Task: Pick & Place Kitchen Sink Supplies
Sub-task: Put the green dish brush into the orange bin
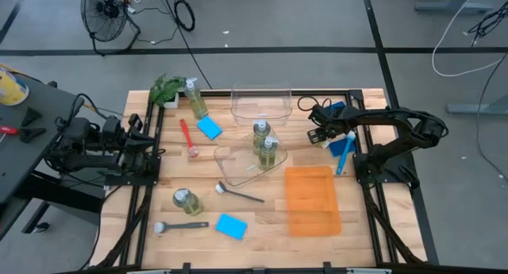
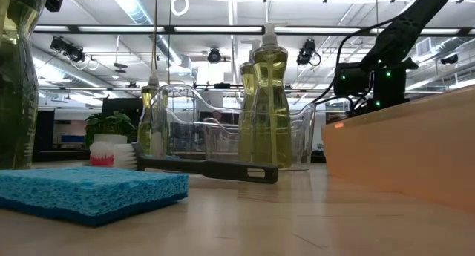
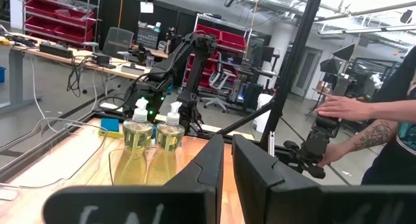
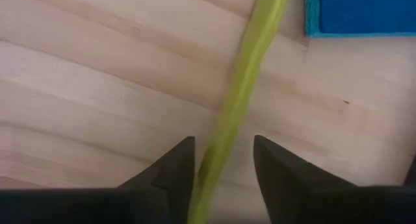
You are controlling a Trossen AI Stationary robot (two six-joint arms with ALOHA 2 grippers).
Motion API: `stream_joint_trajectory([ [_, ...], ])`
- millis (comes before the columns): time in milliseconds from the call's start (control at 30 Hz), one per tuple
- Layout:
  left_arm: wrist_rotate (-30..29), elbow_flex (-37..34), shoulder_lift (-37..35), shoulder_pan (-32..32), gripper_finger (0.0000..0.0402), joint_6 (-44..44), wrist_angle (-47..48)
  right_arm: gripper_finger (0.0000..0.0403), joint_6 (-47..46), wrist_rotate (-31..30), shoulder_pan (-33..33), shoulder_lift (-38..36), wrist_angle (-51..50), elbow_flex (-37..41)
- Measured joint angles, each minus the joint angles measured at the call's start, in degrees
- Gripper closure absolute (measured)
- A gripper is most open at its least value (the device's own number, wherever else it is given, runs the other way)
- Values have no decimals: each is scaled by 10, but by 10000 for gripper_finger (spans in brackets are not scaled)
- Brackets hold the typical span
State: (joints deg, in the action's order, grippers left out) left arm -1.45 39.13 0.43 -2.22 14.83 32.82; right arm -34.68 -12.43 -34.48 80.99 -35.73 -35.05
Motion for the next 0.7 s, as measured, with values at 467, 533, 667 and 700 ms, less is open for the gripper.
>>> stream_joint_trajectory([
  [467,0,0,0,0,365,0,0,391,10,16,0,-2,23,-1],
  [533,0,0,0,0,365,0,0,388,10,18,0,-3,22,0],
  [667,0,0,0,0,365,0,0,389,11,31,0,-20,16,1],
  [700,0,0,0,0,365,0,0,390,11,33,1,-27,16,1],
])
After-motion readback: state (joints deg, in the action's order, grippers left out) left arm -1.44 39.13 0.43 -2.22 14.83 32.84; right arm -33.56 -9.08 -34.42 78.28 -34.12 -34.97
